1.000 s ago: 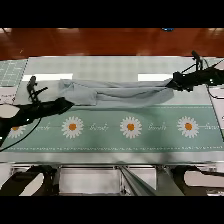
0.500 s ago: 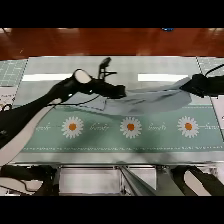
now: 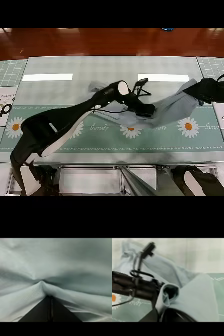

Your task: Fold the shirts.

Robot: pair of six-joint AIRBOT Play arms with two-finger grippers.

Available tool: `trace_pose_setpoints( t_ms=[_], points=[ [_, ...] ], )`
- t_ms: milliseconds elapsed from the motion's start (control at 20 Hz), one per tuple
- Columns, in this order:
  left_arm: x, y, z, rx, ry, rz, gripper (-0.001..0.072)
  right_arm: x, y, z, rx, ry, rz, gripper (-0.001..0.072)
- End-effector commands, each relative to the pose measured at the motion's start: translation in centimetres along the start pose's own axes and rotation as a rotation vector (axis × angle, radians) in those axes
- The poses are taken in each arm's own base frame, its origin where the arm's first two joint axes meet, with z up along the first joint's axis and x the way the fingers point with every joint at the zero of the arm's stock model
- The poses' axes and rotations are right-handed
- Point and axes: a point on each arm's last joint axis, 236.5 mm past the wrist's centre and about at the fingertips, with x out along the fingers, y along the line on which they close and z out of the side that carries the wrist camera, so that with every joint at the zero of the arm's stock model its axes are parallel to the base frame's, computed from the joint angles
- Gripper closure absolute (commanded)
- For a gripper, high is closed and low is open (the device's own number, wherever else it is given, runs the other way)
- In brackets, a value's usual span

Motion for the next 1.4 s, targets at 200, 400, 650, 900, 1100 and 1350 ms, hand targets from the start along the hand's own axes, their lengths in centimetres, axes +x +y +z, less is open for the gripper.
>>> trace_pose_setpoints(
  t_ms=[200,400,650,900,1100,1350],
  points=[
    [-13.0,6.7,4.9,-0.019,-0.156,0.194,0.0692,3.2,5.1,-1.0,-0.034,0.054,0.098,0.0686],
    [-28.2,14.4,3.6,-0.171,-0.373,0.334,0.0692,8.9,9.1,0.0,-0.053,0.089,0.184,0.0686],
    [-38.5,20.2,-5.0,-0.332,-0.553,0.436,0.0692,18.9,15.1,1.8,-0.078,0.173,0.291,0.0686],
    [-40.3,20.6,-10.6,-0.391,-0.634,0.471,0.0692,28.8,18.9,-0.1,-0.066,0.271,0.338,0.0686],
    [-39.2,19.1,-11.0,-0.380,-0.642,0.427,0.0691,32.9,20.4,-1.8,-0.052,0.318,0.365,0.0686],
    [-38.8,18.2,-9.6,-0.346,-0.675,0.412,0.0691,35.8,21.6,-2.3,0.024,0.314,0.408,0.0686]
  ],
)
